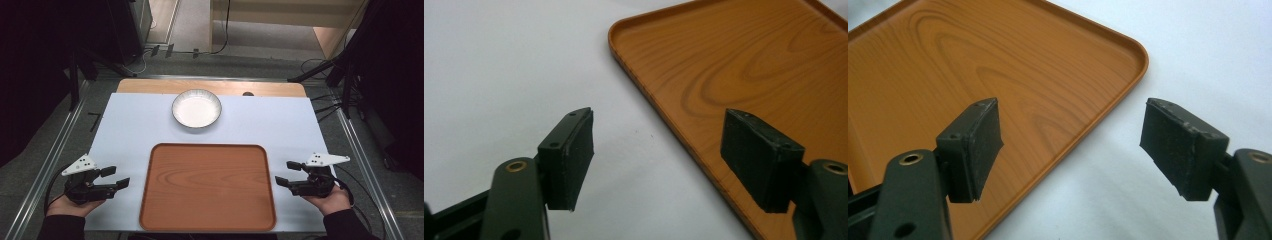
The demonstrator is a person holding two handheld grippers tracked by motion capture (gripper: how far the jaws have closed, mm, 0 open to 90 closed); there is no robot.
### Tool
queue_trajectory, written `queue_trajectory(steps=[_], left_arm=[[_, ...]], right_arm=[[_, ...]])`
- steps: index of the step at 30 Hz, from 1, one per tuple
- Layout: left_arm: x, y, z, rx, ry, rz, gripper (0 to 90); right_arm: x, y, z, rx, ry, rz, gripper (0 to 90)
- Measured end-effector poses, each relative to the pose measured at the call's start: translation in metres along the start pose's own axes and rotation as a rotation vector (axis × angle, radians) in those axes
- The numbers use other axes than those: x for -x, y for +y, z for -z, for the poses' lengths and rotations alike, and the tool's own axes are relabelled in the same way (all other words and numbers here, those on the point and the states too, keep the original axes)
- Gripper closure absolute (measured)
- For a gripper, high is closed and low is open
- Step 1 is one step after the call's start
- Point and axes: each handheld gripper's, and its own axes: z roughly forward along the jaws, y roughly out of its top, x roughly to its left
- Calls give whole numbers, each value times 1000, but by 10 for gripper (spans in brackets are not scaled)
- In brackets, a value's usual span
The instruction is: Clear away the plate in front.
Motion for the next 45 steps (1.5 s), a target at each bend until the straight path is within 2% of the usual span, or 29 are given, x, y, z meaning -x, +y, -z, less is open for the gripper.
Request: queue_trajectory(steps=[6, 10, 15, 21, 31, 36, 37, 45], left_arm=[[0, 1, -3, -27, 17, -16, 269], [0, 1, -4, -19, 17, -28, 261], [-1, 0, -5, -45, 34, -14, 263], [-1, 1, -5, -61, 49, -39, 269], [0, 2, -8, -80, 46, -20, 263], [1, 2, -8, -103, 79, -2, 283], [1, 2, -7, -89, 57, 10, 284], [2, 2, -9, -116, 69, 21, 279]], right_arm=[[-1, 0, 1, -6, 2, 5, 247], [-1, -1, 1, -7, 2, 6, 244], [-1, -1, 0, -12, -1, 3, 244], [-1, -1, 0, -18, 0, 2, 243], [-1, -1, 0, -19, -3, 4, 243], [-1, -1, -1, -24, -7, 4, 241], [-1, -1, -1, -23, -8, 4, 241], [-2, -1, -2, -34, -7, 12, 240]])
